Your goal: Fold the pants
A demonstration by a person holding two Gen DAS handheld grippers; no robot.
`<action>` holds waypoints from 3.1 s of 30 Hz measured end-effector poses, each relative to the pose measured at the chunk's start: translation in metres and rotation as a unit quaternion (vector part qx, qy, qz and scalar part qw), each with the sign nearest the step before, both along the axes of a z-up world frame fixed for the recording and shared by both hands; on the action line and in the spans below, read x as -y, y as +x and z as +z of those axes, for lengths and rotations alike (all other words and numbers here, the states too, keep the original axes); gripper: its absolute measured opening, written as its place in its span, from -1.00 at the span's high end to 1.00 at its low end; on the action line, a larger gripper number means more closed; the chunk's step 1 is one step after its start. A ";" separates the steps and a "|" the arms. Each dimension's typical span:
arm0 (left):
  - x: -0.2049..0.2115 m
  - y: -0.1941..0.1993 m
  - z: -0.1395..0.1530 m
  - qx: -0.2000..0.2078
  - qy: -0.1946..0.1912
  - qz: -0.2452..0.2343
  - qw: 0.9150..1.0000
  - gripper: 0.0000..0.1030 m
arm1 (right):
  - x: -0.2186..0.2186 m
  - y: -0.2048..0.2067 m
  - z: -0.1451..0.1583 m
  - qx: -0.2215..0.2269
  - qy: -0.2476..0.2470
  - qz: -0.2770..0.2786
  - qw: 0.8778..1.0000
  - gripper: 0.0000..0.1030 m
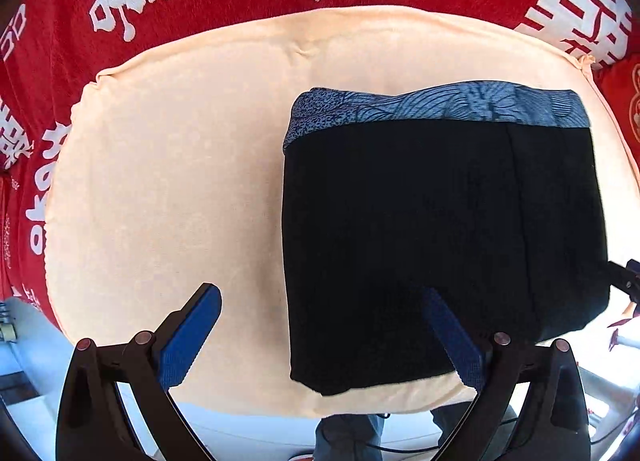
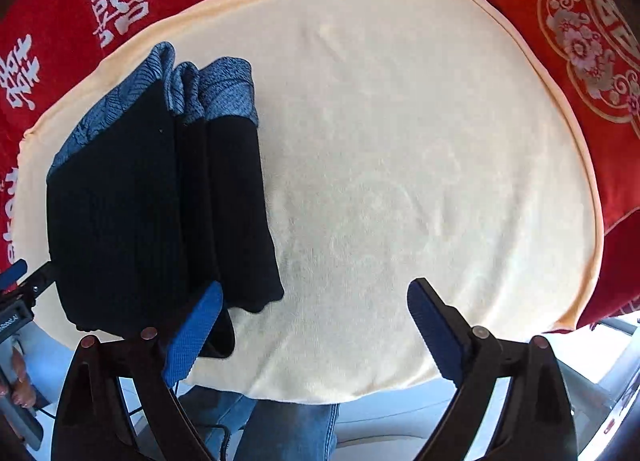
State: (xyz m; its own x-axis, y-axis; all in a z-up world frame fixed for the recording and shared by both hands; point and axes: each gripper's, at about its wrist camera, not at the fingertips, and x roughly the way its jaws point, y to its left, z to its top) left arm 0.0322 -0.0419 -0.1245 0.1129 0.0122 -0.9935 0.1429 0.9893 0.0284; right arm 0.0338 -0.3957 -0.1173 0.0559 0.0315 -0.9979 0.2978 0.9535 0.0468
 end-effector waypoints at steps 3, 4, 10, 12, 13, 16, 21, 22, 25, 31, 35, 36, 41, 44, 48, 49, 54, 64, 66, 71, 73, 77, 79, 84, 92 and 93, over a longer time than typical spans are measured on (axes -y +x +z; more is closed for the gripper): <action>0.000 -0.011 0.015 0.009 0.004 -0.008 1.000 -0.98 | 0.000 -0.014 0.013 0.005 0.013 -0.012 1.000 -0.85; 0.008 -0.013 0.019 0.012 0.004 -0.010 1.000 -0.98 | -0.002 -0.018 0.017 0.006 0.013 -0.012 1.000 -0.85; 0.017 -0.023 0.044 0.022 0.004 -0.020 1.000 -0.98 | -0.022 -0.037 0.046 0.027 0.029 -0.018 0.999 -0.85; 0.016 -0.030 0.050 0.020 0.001 -0.020 1.000 -0.98 | -0.030 -0.043 0.054 0.032 0.038 -0.022 0.999 -0.85; 0.019 -0.033 0.054 0.019 0.000 -0.021 1.000 -0.98 | -0.034 -0.046 0.058 0.035 0.041 -0.023 0.998 -0.85; 0.014 -0.043 0.064 0.020 0.002 -0.029 0.999 -0.98 | -0.045 -0.056 0.071 0.042 0.046 -0.020 0.998 -0.85; 0.008 -0.059 0.083 0.024 -0.010 -0.040 0.999 -0.98 | -0.064 -0.067 0.097 0.067 0.061 -0.023 0.996 -0.85; 0.007 -0.062 0.087 0.027 -0.012 -0.043 0.999 -0.98 | -0.068 -0.069 0.102 0.073 0.066 -0.026 0.995 -0.85; 0.002 -0.069 0.098 0.036 -0.014 -0.049 0.998 -0.98 | -0.076 -0.072 0.110 0.079 0.082 -0.035 0.993 -0.85; -0.011 -0.075 0.111 0.039 -0.026 -0.045 0.998 -0.98 | -0.096 -0.073 0.121 0.079 0.088 -0.022 0.993 -0.85; -0.015 -0.076 0.119 0.041 -0.024 -0.042 0.998 -0.98 | -0.103 -0.063 0.129 0.072 0.083 -0.001 0.994 -0.85; -0.015 -0.077 0.120 0.041 -0.025 -0.041 0.998 -0.98 | -0.104 -0.061 0.131 0.070 0.077 0.005 0.995 -0.85; -0.015 -0.077 0.135 0.057 -0.026 -0.018 0.998 -0.98 | -0.106 -0.043 0.135 0.057 0.059 0.048 0.995 -0.85; -0.012 -0.076 0.138 0.057 -0.021 0.005 0.998 -0.98 | -0.104 -0.039 0.147 0.057 0.043 0.072 0.995 -0.85; -0.001 -0.075 0.135 0.041 -0.019 0.021 0.999 -0.98 | -0.095 -0.038 0.157 0.057 0.018 0.091 0.994 -0.85; 0.004 -0.076 0.135 0.038 -0.014 0.021 0.999 -0.98 | -0.093 -0.038 0.156 0.053 0.012 0.096 0.994 -0.85; 0.016 -0.076 0.141 0.039 -0.009 0.024 0.999 -0.98 | -0.083 -0.038 0.155 0.047 0.013 0.097 0.994 -0.85; 0.028 -0.078 0.143 0.040 0.011 0.017 0.999 -0.98 | -0.085 -0.038 0.149 0.035 0.007 0.107 0.994 -0.85; 0.026 -0.077 0.144 0.042 0.015 0.018 0.999 -0.98 | -0.088 -0.036 0.150 0.037 0.001 0.111 0.993 -0.85; 0.025 -0.074 0.144 0.047 0.029 0.012 0.998 -0.98 | -0.094 -0.032 0.151 0.039 -0.011 0.122 0.992 -0.85; 0.024 -0.073 0.145 0.048 0.031 0.010 0.998 -0.98 | -0.096 -0.031 0.151 0.039 -0.012 0.123 0.992 -0.85; 0.023 -0.071 0.147 0.051 0.032 0.009 0.998 -0.98 | -0.097 -0.029 0.150 0.038 -0.012 0.123 0.992 -0.85; 0.023 -0.070 0.147 0.052 0.032 0.009 0.998 -0.98 | -0.097 -0.028 0.150 0.036 -0.012 0.122 0.992 -0.85; 0.024 -0.070 0.147 0.051 0.028 0.011 0.998 -0.98 | -0.098 -0.027 0.148 0.033 -0.015 0.123 0.992 -0.85; 0.025 -0.070 0.145 0.045 0.017 0.008 0.999 -0.98 | -0.101 -0.027 0.147 0.030 -0.018 0.128 0.991 -0.85; 0.026 -0.070 0.145 0.044 0.016 0.008 0.999 -0.98 | -0.101 -0.027 0.147 0.030 -0.018 0.128 0.991 -0.85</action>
